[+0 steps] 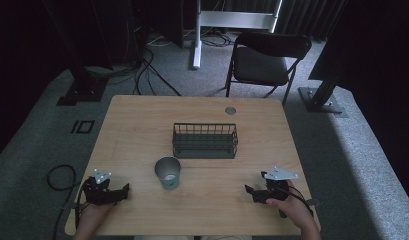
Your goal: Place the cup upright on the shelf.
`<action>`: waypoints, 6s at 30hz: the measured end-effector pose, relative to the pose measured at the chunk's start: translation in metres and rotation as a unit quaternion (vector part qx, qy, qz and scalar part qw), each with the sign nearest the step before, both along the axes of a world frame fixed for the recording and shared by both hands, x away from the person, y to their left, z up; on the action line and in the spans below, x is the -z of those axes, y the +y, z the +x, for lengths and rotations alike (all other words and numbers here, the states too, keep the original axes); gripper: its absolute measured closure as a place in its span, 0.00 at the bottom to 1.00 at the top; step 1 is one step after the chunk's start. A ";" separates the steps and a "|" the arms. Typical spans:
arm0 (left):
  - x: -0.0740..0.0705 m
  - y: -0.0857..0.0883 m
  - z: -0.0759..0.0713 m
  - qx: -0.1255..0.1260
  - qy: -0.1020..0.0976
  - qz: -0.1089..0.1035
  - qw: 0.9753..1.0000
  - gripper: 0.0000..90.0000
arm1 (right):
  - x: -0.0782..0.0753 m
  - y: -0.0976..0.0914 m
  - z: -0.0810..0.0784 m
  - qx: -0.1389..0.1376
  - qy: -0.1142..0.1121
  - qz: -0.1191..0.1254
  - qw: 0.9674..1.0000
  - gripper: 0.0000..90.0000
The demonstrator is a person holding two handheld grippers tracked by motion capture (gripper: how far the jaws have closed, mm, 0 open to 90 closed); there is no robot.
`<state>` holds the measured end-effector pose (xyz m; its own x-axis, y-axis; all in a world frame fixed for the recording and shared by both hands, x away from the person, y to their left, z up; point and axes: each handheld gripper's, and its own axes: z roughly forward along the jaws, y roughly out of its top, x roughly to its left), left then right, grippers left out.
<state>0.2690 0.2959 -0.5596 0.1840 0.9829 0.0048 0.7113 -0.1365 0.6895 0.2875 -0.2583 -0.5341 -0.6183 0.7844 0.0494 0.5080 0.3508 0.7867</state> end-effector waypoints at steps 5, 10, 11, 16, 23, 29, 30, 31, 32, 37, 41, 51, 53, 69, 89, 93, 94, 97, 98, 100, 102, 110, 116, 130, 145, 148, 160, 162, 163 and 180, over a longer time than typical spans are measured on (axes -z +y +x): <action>0.000 0.000 0.000 0.000 0.000 0.000 1.000 0.02 | -0.002 0.010 0.002 -0.014 -0.004 0.003 1.000 0.14; 0.000 0.000 0.000 0.000 0.000 0.000 1.000 0.02 | -0.003 0.022 0.004 -0.032 -0.008 0.006 0.999 0.14; 0.000 0.000 0.000 0.000 0.000 0.000 1.000 0.02 | -0.004 0.024 0.004 -0.036 -0.007 0.007 0.999 0.14; 0.000 0.000 0.000 0.000 0.000 0.000 1.000 0.02 | -0.004 0.038 0.006 -0.050 -0.010 0.008 0.999 0.14; 0.000 0.000 0.000 0.000 0.000 0.000 1.000 0.02 | -0.004 0.058 0.009 -0.076 -0.012 0.013 0.997 0.14; 0.000 0.000 0.000 0.000 0.000 0.000 1.000 0.02 | -0.004 0.078 0.011 -0.100 -0.012 0.015 0.995 0.14; 0.000 0.000 0.000 0.000 0.000 0.000 1.000 0.02 | -0.004 0.081 0.011 -0.104 -0.013 0.016 0.994 0.14; 0.000 0.000 0.000 0.000 0.000 0.000 1.000 0.02 | -0.005 0.084 0.011 -0.107 -0.013 0.017 0.994 0.14; 0.000 0.000 0.000 0.000 0.000 0.000 1.000 0.02 | -0.005 0.087 0.011 -0.112 -0.013 0.017 0.993 0.14; 0.000 0.000 0.000 0.000 0.000 0.000 1.000 0.02 | -0.006 0.100 0.013 -0.127 -0.017 0.017 0.992 0.14; 0.000 0.000 0.000 0.000 0.000 0.000 1.000 0.02 | -0.008 0.109 0.013 -0.140 -0.020 0.021 0.990 0.14; 0.000 0.000 0.000 0.000 0.000 0.000 1.000 0.02 | -0.011 0.133 0.015 -0.164 -0.025 0.023 0.986 0.14; 0.000 0.000 0.000 0.000 0.000 0.000 1.000 0.02 | -0.011 0.138 0.015 -0.169 -0.025 0.021 0.985 0.14; 0.000 0.000 0.000 0.000 0.000 0.000 1.000 0.02 | -0.014 0.172 0.017 -0.203 -0.036 0.025 0.978 0.14; 0.000 0.000 0.000 0.000 0.000 0.000 1.000 0.02 | -0.017 0.205 0.018 -0.232 -0.045 0.033 0.971 0.14; 0.000 0.000 0.000 0.000 0.000 0.000 1.000 0.02 | -0.017 0.212 0.020 -0.235 -0.047 0.035 0.970 0.14; 0.000 0.000 0.000 0.000 0.000 0.000 1.000 0.02 | -0.017 0.215 0.020 -0.235 -0.046 0.035 0.970 0.14; 0.000 0.000 0.000 0.000 0.000 0.000 1.000 0.02 | -0.018 0.219 0.022 -0.236 -0.051 0.036 0.970 0.14; 0.000 0.000 0.000 0.000 0.000 0.000 1.000 0.02 | -0.018 0.221 0.022 -0.236 -0.051 0.036 0.970 0.14; 0.000 0.000 0.000 0.000 0.000 0.000 1.000 0.02 | -0.018 0.224 0.023 -0.235 -0.050 0.037 0.970 0.14; 0.000 0.000 0.000 0.000 0.000 0.000 1.000 0.02 | -0.017 0.227 0.023 -0.238 -0.050 0.036 0.969 0.14; 0.000 0.000 0.000 0.001 0.000 0.000 1.000 0.02 | -0.015 0.238 0.026 -0.236 -0.054 0.039 0.969 0.13; 0.000 0.000 0.000 0.001 0.000 0.000 1.000 0.02 | -0.013 0.244 0.029 -0.233 -0.056 0.044 0.970 0.13; 0.000 0.000 0.000 0.001 0.000 0.000 1.000 0.02 | -0.009 0.261 0.032 -0.235 -0.062 0.058 0.968 0.13; 0.000 0.000 0.000 0.000 0.000 -0.001 1.000 0.02 | -0.019 0.277 0.027 -0.244 -0.066 0.064 0.965 0.17; 0.000 0.000 0.000 0.001 0.000 0.001 1.000 0.02 | -0.026 0.275 0.027 -0.239 -0.067 0.073 0.966 0.17; 0.000 0.000 0.000 0.001 -0.001 0.001 1.000 0.02 | -0.053 0.269 0.030 -0.236 -0.077 0.091 0.964 0.17; 0.000 0.000 0.000 0.000 -0.001 -0.001 1.000 0.02 | -0.058 0.267 0.031 -0.231 -0.079 0.094 0.965 0.17; 0.000 0.000 0.000 0.000 -0.001 -0.001 1.000 0.02 | -0.060 0.266 0.031 -0.228 -0.083 0.093 0.966 0.17; 0.000 0.000 0.000 0.001 0.000 -0.001 1.000 0.02 | -0.107 0.246 0.043 -0.170 -0.131 0.100 0.971 0.17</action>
<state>0.2690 0.2960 -0.5595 0.1852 0.9827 0.0032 0.7113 -0.1364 0.6895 0.3305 -0.0123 -0.4269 -0.8521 0.5231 -0.0142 0.1622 0.2897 0.9433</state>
